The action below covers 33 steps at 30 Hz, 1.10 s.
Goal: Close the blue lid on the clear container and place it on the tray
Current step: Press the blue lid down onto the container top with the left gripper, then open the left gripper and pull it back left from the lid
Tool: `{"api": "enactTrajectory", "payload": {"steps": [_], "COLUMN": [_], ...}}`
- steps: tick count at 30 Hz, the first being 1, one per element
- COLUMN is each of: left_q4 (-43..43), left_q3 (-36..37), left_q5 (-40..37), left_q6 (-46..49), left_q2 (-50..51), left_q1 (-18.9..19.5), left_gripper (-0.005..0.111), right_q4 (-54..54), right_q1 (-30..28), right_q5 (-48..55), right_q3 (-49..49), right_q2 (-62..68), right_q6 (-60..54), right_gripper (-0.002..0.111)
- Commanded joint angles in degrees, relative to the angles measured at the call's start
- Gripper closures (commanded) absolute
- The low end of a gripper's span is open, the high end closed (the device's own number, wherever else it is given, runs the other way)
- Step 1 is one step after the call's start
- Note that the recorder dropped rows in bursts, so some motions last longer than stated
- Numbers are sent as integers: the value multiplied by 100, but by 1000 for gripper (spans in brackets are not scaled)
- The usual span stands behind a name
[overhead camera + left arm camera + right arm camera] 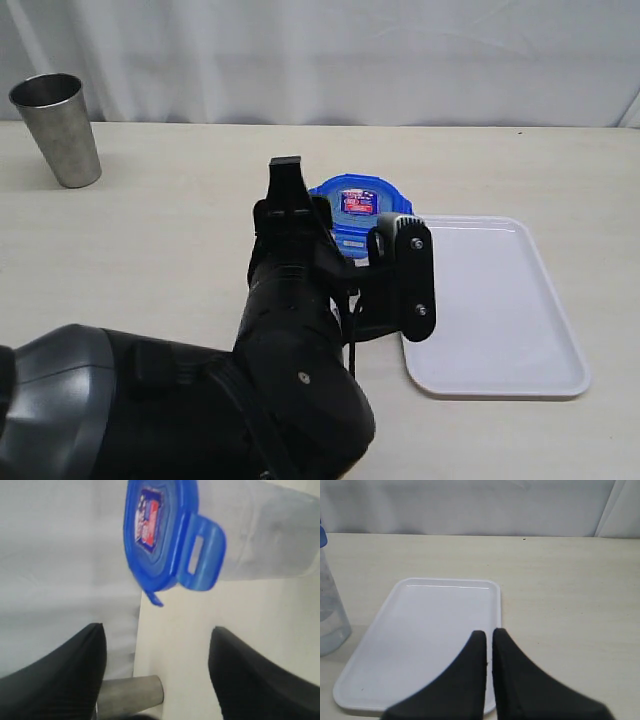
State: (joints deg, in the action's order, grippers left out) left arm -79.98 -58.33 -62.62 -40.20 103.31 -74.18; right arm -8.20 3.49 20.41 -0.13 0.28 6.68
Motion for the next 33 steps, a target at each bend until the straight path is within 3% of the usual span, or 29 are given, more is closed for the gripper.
{"api": "enactTrajectory", "payload": {"steps": [1,8,13,16,18,21,28,33], "left_q4": [-70,128,561,959,1319,1794,1869,1030], "left_q3": [-8,-8,55,188,329,648,1421,1280], "left_q5": [-301,578,1649,2490,3380,5441,10522,13019], "left_q6": [-12,-199,-146,-158,-158,-158,-186,99], "left_q2": [-173,-923,-1503,-1796,-1946,-2025,-1647,-656], "left_q1": [18,698,1506,2210,2727,3636,5858,6670], "left_gripper": [49,59,74,86,95,107,107,107], "right_q4": [5,5,5,5,5,5,5,5], "right_q1": [-6,-6,-6,-6,-6,-6,-6,-6], "right_q5": [-67,-67,-67,-67,-67,-67,-67,-67], "right_q3": [13,13,13,13,13,13,13,13], "right_q2": [-28,-28,-28,-28,-28,-28,-28,-28], "right_q6": [-1,-1,-1,-1,-1,-1,-1,-1], "right_gripper": [104,104,104,104,104,104,104,104]}}
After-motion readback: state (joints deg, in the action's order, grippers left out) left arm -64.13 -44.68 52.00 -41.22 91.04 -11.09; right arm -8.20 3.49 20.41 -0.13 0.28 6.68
